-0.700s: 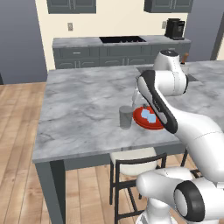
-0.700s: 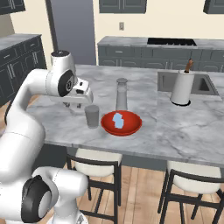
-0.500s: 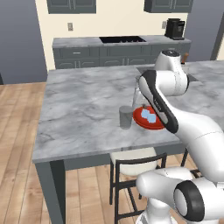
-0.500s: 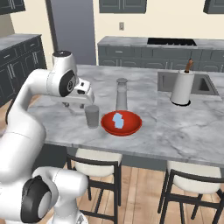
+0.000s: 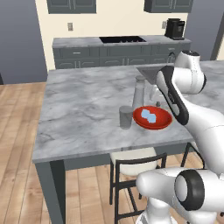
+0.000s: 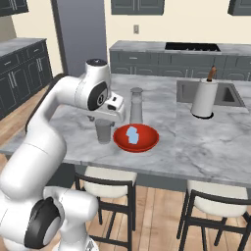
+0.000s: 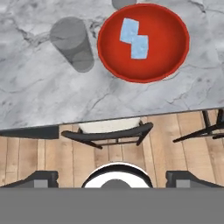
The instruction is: There are two ice cubes in the ice bowl. Place both ice cubes in the glass cup.
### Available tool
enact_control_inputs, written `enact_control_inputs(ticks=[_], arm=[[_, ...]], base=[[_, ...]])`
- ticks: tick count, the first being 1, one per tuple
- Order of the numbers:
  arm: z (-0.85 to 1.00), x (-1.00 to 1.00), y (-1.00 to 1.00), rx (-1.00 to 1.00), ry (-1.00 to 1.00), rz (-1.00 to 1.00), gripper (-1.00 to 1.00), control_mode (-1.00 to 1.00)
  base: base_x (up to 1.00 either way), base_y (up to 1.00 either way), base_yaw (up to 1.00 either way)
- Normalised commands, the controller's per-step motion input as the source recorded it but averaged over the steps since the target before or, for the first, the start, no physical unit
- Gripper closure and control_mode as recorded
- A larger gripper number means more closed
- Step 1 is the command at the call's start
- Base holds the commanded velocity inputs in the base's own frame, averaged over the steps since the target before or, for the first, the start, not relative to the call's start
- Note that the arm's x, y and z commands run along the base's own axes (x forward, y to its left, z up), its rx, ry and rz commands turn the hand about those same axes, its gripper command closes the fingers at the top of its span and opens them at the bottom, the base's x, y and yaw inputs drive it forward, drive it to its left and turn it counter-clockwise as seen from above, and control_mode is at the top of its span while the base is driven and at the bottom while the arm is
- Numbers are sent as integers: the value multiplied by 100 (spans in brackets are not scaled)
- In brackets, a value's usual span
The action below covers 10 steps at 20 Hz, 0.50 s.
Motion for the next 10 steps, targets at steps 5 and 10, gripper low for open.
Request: enact_control_inputs(ticks=[5,10], arm=[[-1,12,-7,0,3,-3,-100,-100],[-11,53,-18,0,4,-1,-100,-100]], base=[[0,0,0],[0,0,0]])
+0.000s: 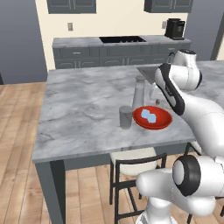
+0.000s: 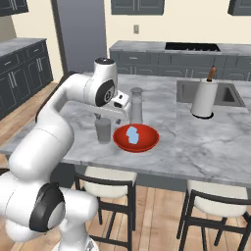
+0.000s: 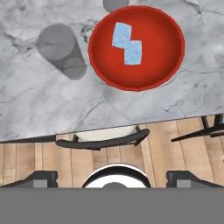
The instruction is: There are two ice cubes in the ice bowl. Place both ice cubes in the glass cup.
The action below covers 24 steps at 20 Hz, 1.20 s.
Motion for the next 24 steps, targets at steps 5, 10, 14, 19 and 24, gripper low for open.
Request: enact_control_inputs(ticks=[5,10,14,19,24], arm=[[-37,46,-15,-3,16,0,-100,-100],[-52,17,-1,-4,15,0,-100,-100],[-31,10,-16,0,4,0,-100,-100],[-26,27,-25,0,0,0,-100,-100],[-37,27,-12,0,0,0,-100,-100]], base=[[0,0,0],[0,0,0],[0,0,0],[0,0,0],[0,0,0]])
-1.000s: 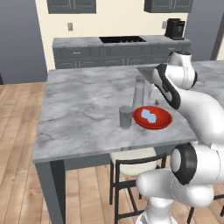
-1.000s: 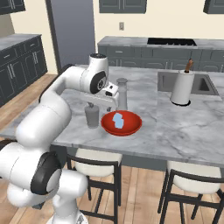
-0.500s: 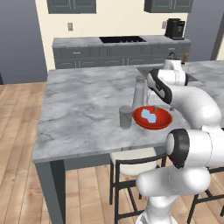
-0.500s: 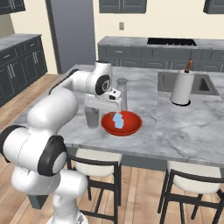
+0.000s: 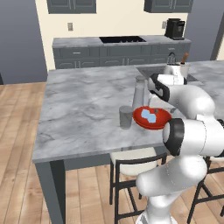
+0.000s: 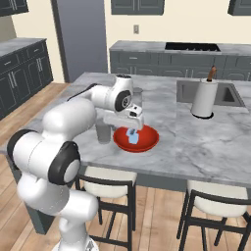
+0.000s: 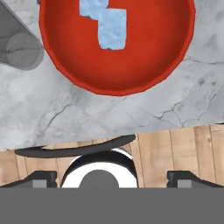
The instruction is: There are two ice cubes in the ice bowl. Place both ice cubes in the glass cup.
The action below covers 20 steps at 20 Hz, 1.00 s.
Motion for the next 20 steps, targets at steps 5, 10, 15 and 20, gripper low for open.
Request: enact_control_inputs(ticks=[5,10,15,20], arm=[[-36,15,0,1,-4,0,-100,-100],[-29,32,0,0,-7,0,-100,-100],[-24,43,-1,0,-5,0,-100,-100],[-22,47,-14,0,-2,0,-100,-100]], base=[[0,0,0],[0,0,0],[0,0,0],[0,0,0]])
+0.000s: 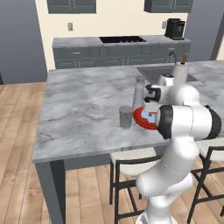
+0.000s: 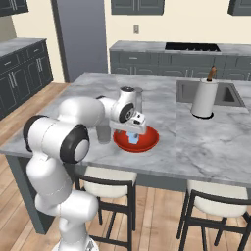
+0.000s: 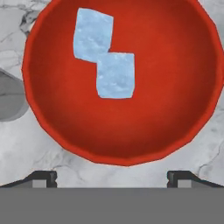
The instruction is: There are two ice cubes in the ice bowl. Place both ice cubes in the glass cup.
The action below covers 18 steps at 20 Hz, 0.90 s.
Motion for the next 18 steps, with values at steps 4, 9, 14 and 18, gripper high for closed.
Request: enact_control_inputs(ticks=[4,9,14,18], arm=[[-30,27,-14,0,0,0,-100,-100],[-25,23,-4,0,0,0,-100,-100],[-24,16,0,0,0,0,-100,-100],[-28,14,0,0,0,0,-100,-100]], base=[[0,0,0],[0,0,0],[0,0,0],[0,0,0]])
